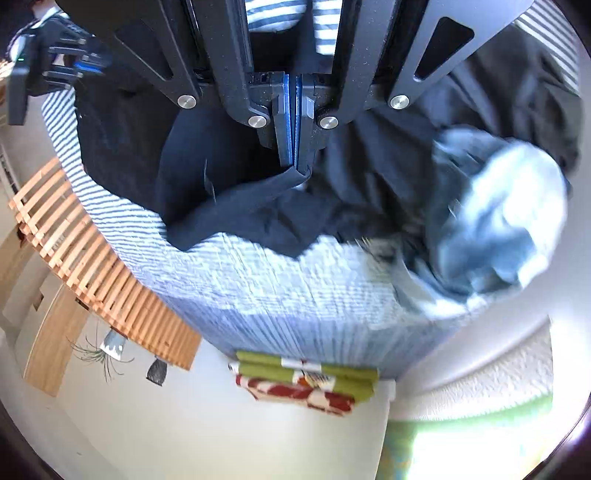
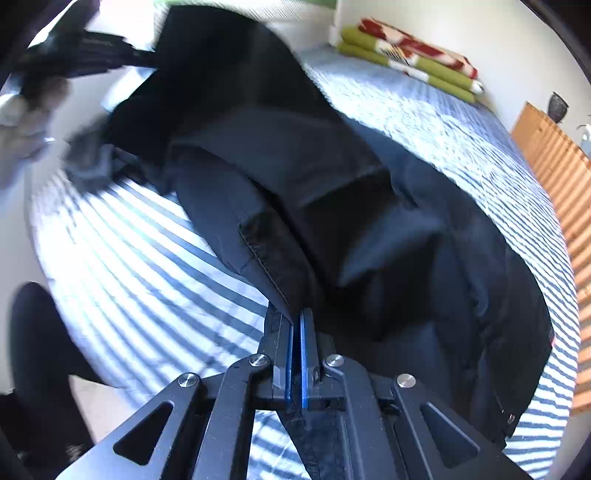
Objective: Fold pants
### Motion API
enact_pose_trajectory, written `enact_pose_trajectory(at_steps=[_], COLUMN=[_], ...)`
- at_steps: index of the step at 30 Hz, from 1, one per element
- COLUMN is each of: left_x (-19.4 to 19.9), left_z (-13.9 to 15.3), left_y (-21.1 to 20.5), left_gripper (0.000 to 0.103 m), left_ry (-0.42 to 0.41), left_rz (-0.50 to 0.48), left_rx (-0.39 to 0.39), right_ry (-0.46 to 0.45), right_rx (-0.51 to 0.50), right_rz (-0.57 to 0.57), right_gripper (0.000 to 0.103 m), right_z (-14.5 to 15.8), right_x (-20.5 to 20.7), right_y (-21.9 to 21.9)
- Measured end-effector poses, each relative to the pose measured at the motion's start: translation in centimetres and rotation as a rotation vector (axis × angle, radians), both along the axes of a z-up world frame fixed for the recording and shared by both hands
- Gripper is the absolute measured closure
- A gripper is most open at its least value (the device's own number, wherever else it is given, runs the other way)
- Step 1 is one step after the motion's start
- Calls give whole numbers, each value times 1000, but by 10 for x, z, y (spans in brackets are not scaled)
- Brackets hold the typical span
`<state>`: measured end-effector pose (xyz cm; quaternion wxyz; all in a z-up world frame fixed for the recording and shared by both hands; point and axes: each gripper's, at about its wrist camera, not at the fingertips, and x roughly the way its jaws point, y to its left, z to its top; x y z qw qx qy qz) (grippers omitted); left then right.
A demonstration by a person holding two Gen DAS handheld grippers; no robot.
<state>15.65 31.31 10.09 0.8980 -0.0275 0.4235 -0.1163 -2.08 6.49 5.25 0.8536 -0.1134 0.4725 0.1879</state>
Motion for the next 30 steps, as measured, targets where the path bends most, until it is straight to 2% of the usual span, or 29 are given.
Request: enact_pose_trajectory(at_steps=[2, 4, 5, 6, 8, 9, 11, 12, 14, 16, 22, 26, 28, 30], left_x=[6, 27, 38, 51, 63, 61, 49, 38, 13, -7, -57, -89, -106, -121], left_z=[10, 6, 2, -13, -39, -47, -51, -52, -51, -54, -71, -81, -89, -107], left_y=[4, 10, 15, 18, 29, 35, 33, 27, 6, -19, -131, -233, -282, -328], left_gripper=[103, 103, 103, 103, 101, 101, 101, 101, 100, 100, 99, 98, 98, 98], left_ry=[-26, -34, -16, 29, 111, 139, 140, 131, 98, 101, 135, 159, 179, 240], left_rz=[33, 73, 103, 142, 216, 235, 207, 184, 111, 48, -216, -456, -576, -693], left_rx=[51, 126, 163, 232, 303, 282, 205, 203, 195, 181, 113, 29, -34, -78], right_ry=[-16, 25, 72, 109, 142, 136, 93, 73, 27, -5, 44, 79, 103, 125], right_rx=[10, 25, 26, 17, 9, 20, 53, 56, 52, 37, 48, 154, 245, 304], right_rz=[27, 49, 71, 86, 78, 62, 3, -32, -123, -242, -602, -764, -802, -822], right_gripper=[100, 96, 90, 79, 76, 76, 76, 76, 76, 76, 75, 75, 75, 75], right_z=[11, 5, -7, -16, -30, -30, -20, -16, -7, -2, -19, -32, -39, -48], right_x=[-6, -4, -2, 0, -1, -1, -6, -9, -16, -27, -43, -46, -47, -46], right_y=[-1, 3, 8, 14, 20, 17, -2, -14, -43, -71, -193, -266, -292, -302])
